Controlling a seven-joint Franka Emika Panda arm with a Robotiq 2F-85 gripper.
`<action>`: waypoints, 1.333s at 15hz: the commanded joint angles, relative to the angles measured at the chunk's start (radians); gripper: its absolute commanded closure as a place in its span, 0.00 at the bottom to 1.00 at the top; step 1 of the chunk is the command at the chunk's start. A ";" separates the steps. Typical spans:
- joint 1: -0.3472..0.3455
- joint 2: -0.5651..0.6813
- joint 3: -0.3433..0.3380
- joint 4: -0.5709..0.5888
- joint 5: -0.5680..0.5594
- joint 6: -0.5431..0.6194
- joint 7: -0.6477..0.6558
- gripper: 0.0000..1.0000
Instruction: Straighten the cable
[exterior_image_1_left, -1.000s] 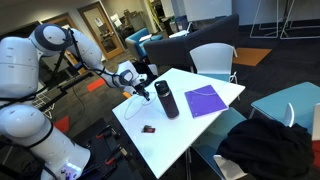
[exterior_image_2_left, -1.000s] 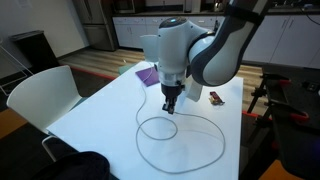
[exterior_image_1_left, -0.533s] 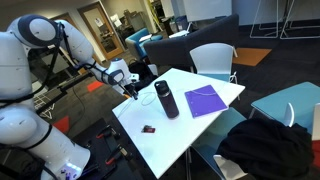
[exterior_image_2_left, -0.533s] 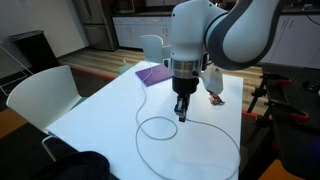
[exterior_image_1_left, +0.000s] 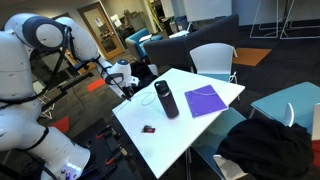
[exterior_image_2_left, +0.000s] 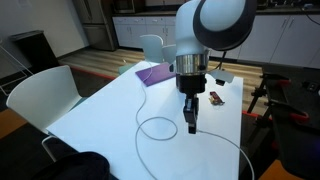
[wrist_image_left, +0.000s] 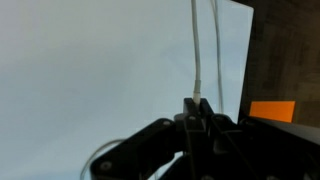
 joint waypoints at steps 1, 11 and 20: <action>0.020 0.001 -0.016 0.006 0.024 -0.007 -0.020 0.93; -0.001 0.135 0.056 0.145 0.098 -0.230 -0.119 0.98; 0.072 0.294 0.054 0.313 0.158 -0.427 -0.210 0.98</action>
